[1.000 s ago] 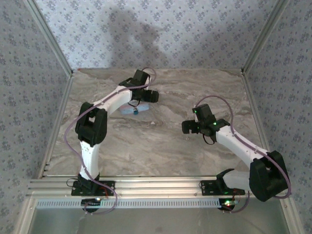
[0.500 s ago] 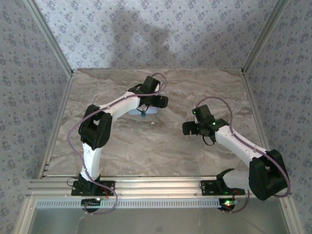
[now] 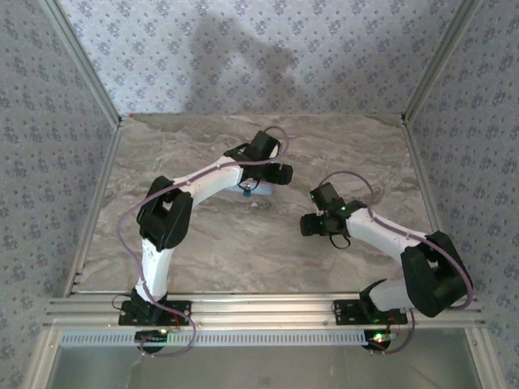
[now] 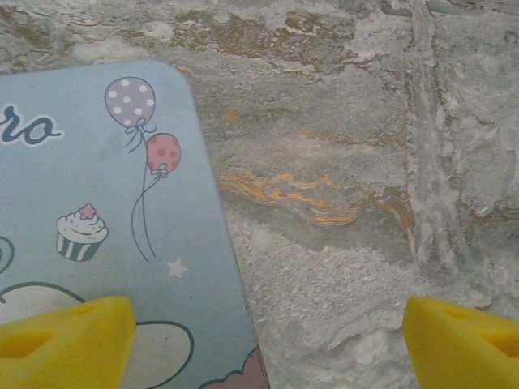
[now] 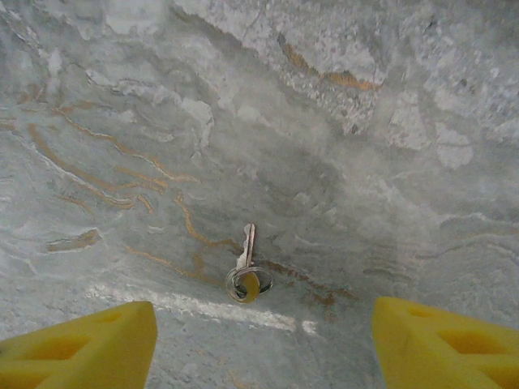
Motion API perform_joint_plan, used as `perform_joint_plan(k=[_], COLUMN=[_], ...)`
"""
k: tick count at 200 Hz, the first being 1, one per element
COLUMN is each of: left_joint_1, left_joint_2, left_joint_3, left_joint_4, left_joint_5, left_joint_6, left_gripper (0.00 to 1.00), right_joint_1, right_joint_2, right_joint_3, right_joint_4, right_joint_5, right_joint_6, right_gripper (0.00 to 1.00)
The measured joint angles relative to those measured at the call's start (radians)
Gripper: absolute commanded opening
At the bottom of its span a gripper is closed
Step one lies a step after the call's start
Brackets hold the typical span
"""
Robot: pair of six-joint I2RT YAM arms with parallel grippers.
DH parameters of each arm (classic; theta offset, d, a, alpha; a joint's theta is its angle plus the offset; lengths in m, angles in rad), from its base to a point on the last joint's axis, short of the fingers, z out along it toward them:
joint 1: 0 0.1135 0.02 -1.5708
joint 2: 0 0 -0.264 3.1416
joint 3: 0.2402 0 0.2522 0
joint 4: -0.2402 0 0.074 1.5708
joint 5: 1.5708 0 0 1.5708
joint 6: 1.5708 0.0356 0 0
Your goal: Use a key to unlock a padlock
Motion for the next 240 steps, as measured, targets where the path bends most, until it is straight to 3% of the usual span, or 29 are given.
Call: perform_joint_plan(k=[91, 169, 240], left_joint_1=[0.008, 0.031, 0.055], left_joint_2=[0.033, -0.208, -0.293], left_joint_3=[0.141, -0.090, -0.205], left_joint_4=[-0.103, -0.066, -0.036], left_joint_5=[0.038, 0.007, -0.016], left_joint_6=[-0.001, -0.001, -0.001], left_gripper=[0.91, 0.92, 0.93], right_joint_1=[-0.005, -0.008, -0.005], right_joint_2=[0.072, 0.107, 0.114], right_joint_3=[-0.001, -0.001, 0.007], right_joint_4=[0.043, 0.056, 0.051], right_joint_5=[-0.045, -0.052, -0.052], right_joint_6=[0.005, 0.006, 0.002], right_gripper=[0.44, 0.36, 0.34])
